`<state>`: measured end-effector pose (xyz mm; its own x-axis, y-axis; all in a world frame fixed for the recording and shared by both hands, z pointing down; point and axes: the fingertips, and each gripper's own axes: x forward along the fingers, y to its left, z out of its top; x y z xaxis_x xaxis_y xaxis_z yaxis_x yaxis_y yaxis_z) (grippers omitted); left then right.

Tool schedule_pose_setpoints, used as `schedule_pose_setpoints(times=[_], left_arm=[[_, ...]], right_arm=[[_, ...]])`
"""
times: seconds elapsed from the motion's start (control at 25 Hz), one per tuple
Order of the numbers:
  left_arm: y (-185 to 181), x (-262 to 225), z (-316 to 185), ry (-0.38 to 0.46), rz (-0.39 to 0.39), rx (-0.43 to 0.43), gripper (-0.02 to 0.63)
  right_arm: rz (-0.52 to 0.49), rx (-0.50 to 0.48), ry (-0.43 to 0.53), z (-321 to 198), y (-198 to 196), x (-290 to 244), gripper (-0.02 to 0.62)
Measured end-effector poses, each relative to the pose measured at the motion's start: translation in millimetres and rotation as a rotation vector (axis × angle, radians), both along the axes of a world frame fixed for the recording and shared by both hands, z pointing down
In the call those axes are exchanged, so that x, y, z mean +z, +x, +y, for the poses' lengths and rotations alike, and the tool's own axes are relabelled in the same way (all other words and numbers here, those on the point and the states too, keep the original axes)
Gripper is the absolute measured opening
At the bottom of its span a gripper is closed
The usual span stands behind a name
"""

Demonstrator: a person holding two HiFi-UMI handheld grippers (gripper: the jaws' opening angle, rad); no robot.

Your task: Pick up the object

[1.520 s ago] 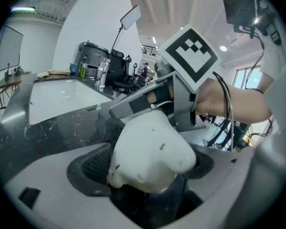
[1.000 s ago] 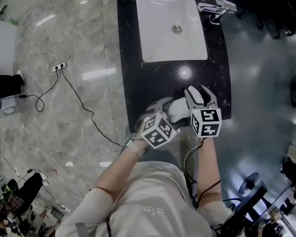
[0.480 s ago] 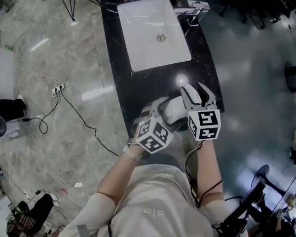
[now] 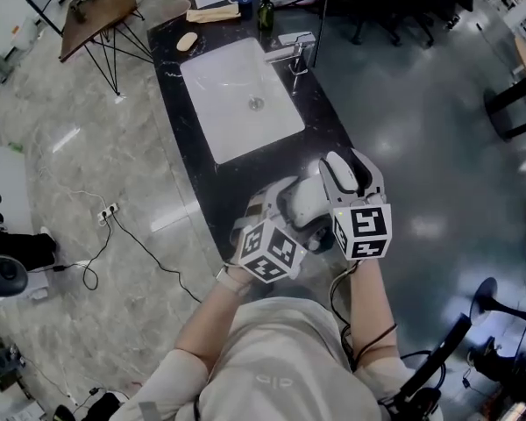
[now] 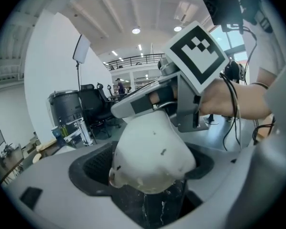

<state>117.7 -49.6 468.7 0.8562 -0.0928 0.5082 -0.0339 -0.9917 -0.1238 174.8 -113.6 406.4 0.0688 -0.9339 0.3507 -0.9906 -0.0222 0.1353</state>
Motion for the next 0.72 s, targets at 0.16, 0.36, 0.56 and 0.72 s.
schedule_pose_setpoints(times=[0.16,0.36,0.56,0.72], left_arm=[[19.9,-27.5,10.7,0.068,0.040,0.065,0.408],[46.1,-66.6,24.1,0.174,0.106,0.148,0.408],[71.6,-90.7,44.7,0.257,0.139,0.247,0.408],[92.7,-104.3,67.2,0.305,0.163,0.319,0.408]], right_arm=[[0.039,0.067,0.073,18.7,20.3,-35.7,0.238],[0.115,0.157,0.174,45.8,45.9,-83.8,0.239],[0.159,0.256,0.256,79.2,71.0,-114.0,0.239],[0.192,0.331,0.300,110.2,91.4,-130.8,0.238]])
